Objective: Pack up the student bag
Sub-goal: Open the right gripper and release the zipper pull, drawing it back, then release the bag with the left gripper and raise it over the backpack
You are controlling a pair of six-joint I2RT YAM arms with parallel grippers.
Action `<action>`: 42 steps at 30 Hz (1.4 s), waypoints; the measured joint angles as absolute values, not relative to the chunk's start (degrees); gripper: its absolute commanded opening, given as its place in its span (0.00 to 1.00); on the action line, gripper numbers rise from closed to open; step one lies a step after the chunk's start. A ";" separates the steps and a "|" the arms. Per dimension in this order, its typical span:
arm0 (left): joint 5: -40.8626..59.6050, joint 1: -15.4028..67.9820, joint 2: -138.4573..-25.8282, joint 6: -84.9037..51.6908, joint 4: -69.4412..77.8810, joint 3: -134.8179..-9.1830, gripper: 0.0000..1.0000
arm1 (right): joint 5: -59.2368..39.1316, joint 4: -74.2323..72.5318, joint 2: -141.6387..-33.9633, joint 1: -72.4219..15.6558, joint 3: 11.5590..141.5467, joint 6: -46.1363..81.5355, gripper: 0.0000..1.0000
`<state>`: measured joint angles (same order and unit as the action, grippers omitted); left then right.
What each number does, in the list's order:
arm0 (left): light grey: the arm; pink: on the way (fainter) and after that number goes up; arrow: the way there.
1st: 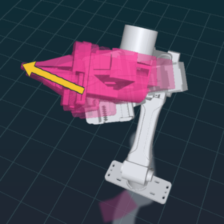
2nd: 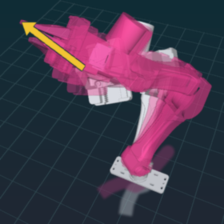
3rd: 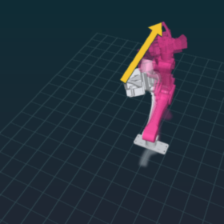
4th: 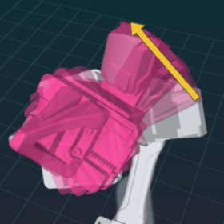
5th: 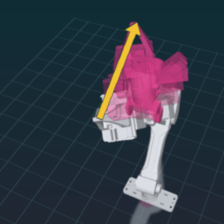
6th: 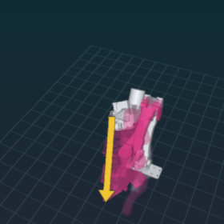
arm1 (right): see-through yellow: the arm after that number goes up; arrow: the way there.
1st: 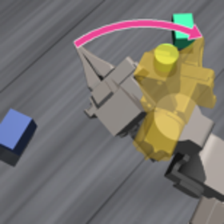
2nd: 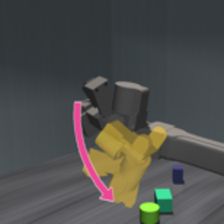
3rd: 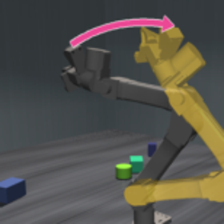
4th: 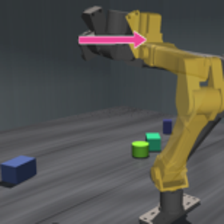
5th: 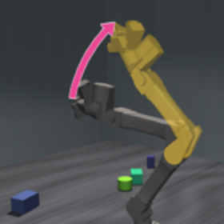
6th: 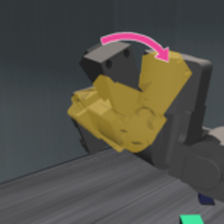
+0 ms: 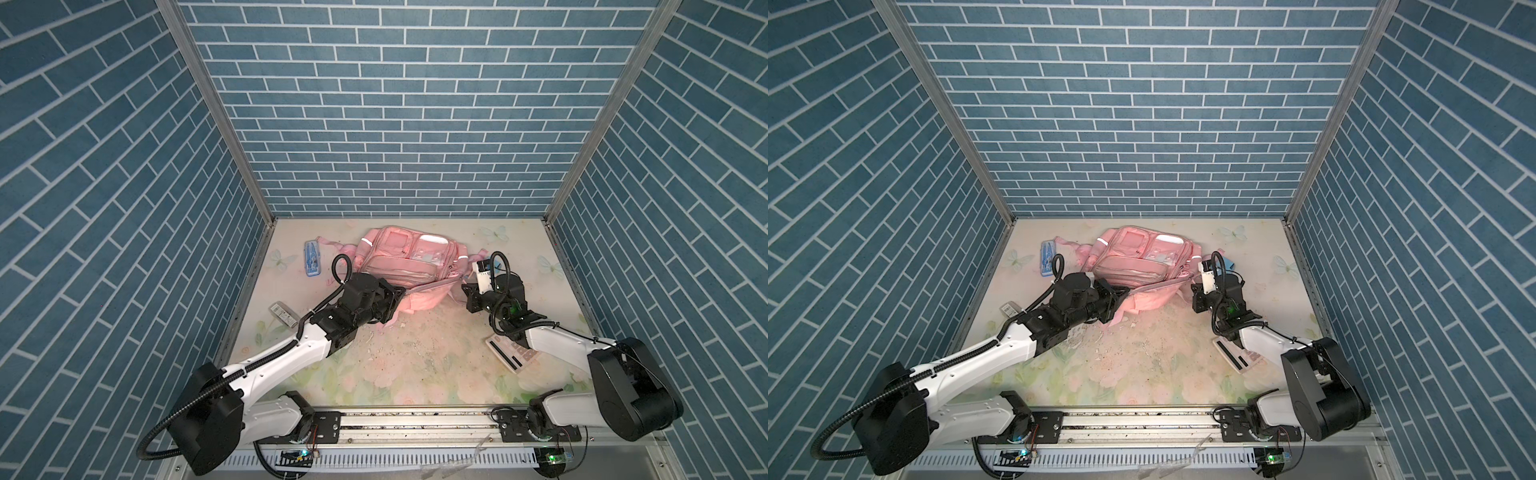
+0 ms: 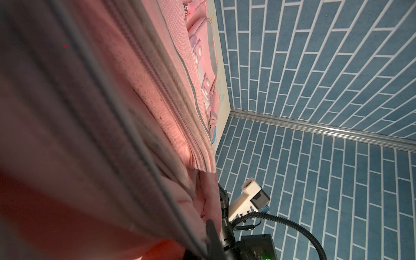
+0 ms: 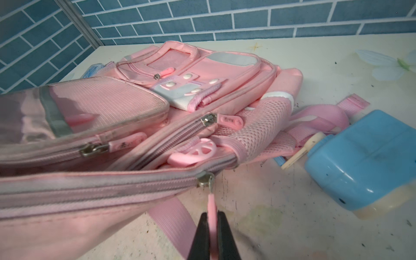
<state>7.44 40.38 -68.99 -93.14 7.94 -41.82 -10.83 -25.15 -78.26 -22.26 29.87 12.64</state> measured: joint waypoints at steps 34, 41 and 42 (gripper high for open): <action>1.30 46.06 -72.03 -72.10 -8.01 -50.02 0.53 | -13.06 -12.69 -60.12 -18.20 29.06 13.74 0.65; 0.49 45.04 -87.20 -42.63 -17.52 -71.33 0.52 | -11.84 -8.54 -59.27 -18.20 30.74 12.64 0.67; 0.51 45.01 -89.97 -39.05 -18.74 -73.73 0.52 | -11.49 -7.64 -59.29 -18.17 31.29 12.49 0.67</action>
